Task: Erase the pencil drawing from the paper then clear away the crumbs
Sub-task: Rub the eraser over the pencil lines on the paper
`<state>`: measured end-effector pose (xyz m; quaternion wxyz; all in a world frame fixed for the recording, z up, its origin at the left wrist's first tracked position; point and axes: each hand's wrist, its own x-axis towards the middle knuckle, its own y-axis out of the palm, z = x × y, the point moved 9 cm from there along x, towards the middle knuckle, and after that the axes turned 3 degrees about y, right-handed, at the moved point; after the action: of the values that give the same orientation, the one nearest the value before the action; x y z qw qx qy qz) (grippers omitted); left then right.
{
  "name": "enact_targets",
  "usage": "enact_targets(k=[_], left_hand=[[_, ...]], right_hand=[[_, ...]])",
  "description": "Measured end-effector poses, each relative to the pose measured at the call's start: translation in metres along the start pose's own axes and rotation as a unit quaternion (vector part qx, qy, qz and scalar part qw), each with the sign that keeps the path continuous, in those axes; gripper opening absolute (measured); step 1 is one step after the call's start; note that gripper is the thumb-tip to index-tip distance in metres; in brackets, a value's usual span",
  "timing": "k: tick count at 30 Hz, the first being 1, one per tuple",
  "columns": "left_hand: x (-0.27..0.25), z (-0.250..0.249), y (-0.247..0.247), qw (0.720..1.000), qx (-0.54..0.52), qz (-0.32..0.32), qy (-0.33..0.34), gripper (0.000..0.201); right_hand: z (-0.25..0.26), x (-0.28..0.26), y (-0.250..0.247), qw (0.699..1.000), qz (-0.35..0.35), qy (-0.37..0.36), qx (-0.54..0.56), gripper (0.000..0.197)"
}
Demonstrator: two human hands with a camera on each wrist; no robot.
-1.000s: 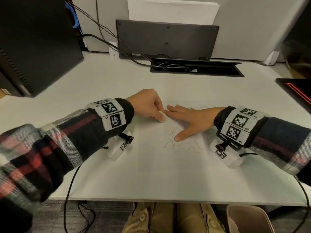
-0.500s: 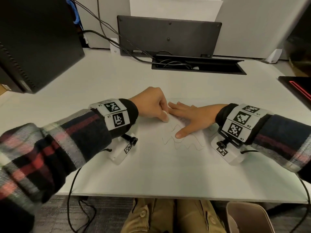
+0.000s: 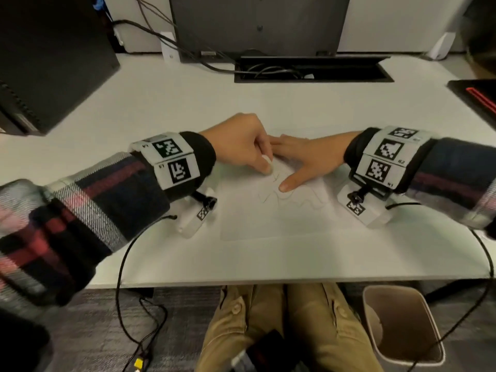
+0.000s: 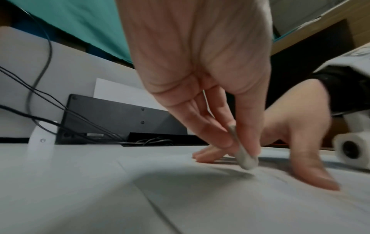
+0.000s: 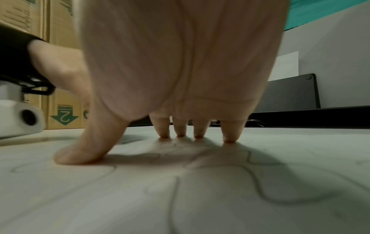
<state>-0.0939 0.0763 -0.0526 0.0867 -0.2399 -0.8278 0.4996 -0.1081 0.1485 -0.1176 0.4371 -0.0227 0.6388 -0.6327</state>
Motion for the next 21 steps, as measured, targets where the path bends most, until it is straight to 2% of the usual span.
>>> enact_targets(k=[3, 5, 8, 9, 12, 16, 19, 21], left_hand=[[0.006, 0.014, -0.008, 0.999, -0.011, -0.02, -0.032, 0.024], [0.007, 0.015, -0.003, 0.999, -0.017, -0.008, -0.034, 0.023], [0.004, 0.003, 0.013, 0.998, -0.037, 0.046, -0.012, 0.015], [0.004, 0.002, 0.014, 0.998, -0.039, 0.048, -0.007, 0.013], [0.007, 0.005, 0.004, 1.0, -0.027, -0.001, -0.01, 0.015], [0.004, -0.001, 0.015, 0.998, -0.041, 0.042, 0.0, 0.014], [0.007, 0.004, 0.004, 0.999, -0.035, -0.001, -0.01, 0.018], [0.006, 0.001, 0.009, 0.999, -0.037, 0.017, -0.009, 0.016]], right_hand=[[-0.005, -0.008, -0.004, 0.999, -0.027, 0.01, 0.018, 0.102], [-0.005, -0.01, -0.001, 1.0, -0.012, -0.001, 0.018, 0.108], [-0.004, -0.005, 0.008, 1.0, 0.025, -0.017, 0.009, 0.122], [-0.005, -0.003, 0.009, 0.999, 0.027, -0.019, 0.008, 0.121], [-0.004, -0.001, 0.01, 0.999, 0.026, -0.034, 0.004, 0.123], [-0.007, -0.001, 0.012, 0.999, 0.031, -0.029, 0.006, 0.119], [-0.007, -0.001, 0.012, 0.999, 0.027, -0.031, 0.012, 0.118], [-0.007, -0.002, 0.011, 0.999, 0.026, -0.027, 0.013, 0.116]])
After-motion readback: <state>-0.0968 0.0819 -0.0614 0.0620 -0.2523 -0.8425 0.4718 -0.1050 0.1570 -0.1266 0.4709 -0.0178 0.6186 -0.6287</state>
